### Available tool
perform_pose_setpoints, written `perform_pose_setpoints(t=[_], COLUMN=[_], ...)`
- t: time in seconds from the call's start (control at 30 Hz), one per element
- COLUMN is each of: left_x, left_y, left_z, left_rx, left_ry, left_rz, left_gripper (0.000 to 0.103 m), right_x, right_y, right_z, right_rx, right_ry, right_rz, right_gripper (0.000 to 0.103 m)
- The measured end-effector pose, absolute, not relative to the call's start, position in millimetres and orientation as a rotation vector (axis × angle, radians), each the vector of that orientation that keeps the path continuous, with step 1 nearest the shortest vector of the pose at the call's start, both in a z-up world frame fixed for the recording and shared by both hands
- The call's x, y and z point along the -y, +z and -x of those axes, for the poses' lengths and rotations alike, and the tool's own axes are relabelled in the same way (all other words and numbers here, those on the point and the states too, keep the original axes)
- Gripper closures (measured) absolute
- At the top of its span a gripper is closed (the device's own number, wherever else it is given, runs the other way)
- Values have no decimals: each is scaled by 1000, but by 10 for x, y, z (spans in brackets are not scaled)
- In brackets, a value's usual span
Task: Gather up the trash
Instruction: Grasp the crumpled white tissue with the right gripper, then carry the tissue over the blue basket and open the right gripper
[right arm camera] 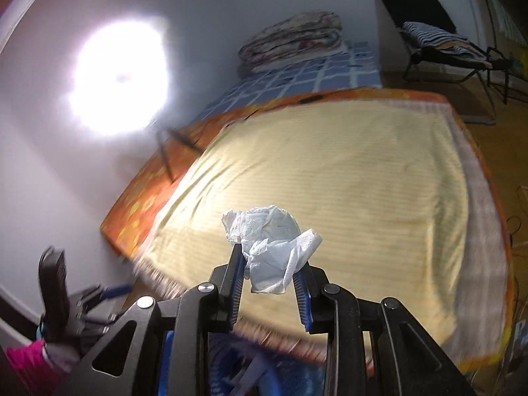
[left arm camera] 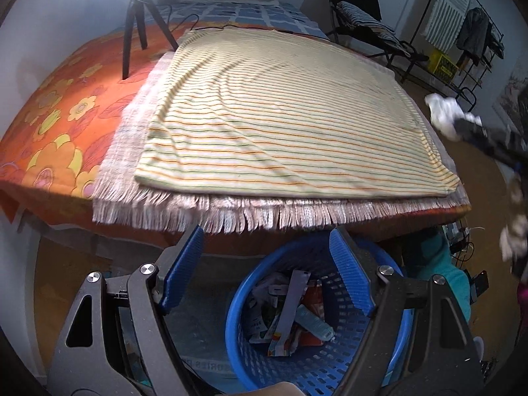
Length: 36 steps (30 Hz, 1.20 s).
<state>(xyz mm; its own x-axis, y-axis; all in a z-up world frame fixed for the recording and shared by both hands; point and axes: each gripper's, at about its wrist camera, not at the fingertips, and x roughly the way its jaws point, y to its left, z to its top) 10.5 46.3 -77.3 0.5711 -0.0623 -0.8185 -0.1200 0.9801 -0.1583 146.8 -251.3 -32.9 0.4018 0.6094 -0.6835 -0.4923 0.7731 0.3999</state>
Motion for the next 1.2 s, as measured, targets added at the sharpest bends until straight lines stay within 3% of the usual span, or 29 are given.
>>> perform_pose_setpoints(t=[0.67, 0.73, 0.8, 1.03, 1.2], left_x=[-335, -315, -296, -270, -206], left_y=[-865, -873, -879, -884, -868], left_z=[431, 464, 493, 538, 572], left_rx=[-989, -988, -988, -979, -970], left_ry=[8, 4, 2, 0, 3], left_rz=[181, 177, 176, 176, 160], left_gripper=[22, 22, 22, 22, 22], right_x=[2110, 2087, 2085, 2104, 2081], right_y=[-769, -807, -820, -849, -878], right_z=[89, 156, 189, 264, 326], right_rx=[-1029, -1037, -1040, -1037, -1042], right_ry=[825, 836, 838, 813, 793], right_rz=[-11, -12, -27, -21, 0], right_gripper=[70, 59, 40, 39, 26])
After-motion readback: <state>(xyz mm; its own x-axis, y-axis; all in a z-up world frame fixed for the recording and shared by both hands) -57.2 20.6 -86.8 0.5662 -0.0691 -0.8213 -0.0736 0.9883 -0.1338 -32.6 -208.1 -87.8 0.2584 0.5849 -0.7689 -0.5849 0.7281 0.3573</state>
